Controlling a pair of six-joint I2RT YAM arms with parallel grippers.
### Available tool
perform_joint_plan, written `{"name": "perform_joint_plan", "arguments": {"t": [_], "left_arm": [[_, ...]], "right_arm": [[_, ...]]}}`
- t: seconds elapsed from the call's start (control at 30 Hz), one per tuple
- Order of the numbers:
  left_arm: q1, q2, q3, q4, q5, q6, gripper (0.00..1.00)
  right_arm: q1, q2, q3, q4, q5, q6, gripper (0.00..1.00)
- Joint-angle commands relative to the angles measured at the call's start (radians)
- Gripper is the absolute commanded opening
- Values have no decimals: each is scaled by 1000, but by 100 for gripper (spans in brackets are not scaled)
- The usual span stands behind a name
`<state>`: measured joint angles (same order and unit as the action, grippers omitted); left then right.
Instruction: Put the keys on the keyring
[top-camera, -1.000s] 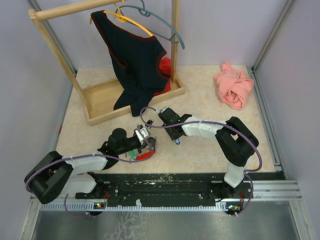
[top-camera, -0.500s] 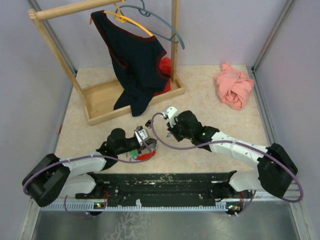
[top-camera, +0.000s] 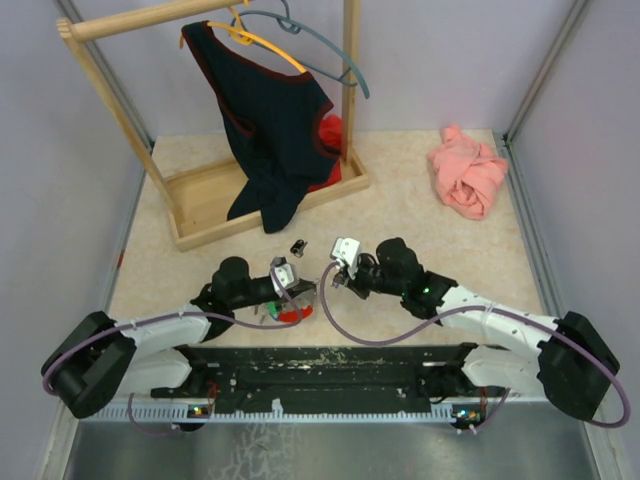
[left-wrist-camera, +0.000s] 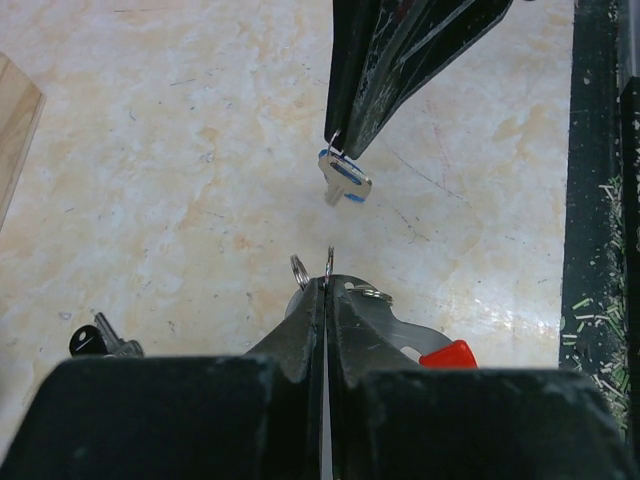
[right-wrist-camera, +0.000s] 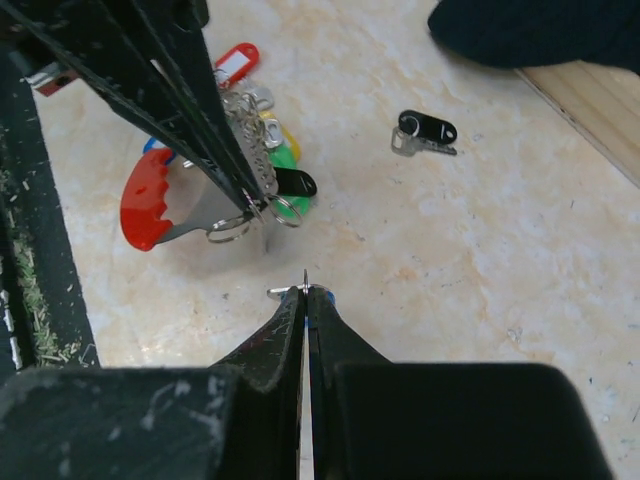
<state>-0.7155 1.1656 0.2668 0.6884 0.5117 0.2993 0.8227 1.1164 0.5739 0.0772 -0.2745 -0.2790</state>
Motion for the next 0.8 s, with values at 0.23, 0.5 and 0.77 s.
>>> {"name": "perform_joint_plan", "arguments": {"t": [0.23, 0.5, 0.77], "left_arm": [[2, 38, 18, 6, 108, 50, 1], [2, 61, 31, -9, 113, 64, 1], [0, 80, 41, -18, 124, 68, 1]], "right_arm": [[8, 6, -4, 93, -203, -178, 0], [58, 41, -18, 115, -131, -241, 0], [84, 39, -44, 149, -97, -296, 0]]}}
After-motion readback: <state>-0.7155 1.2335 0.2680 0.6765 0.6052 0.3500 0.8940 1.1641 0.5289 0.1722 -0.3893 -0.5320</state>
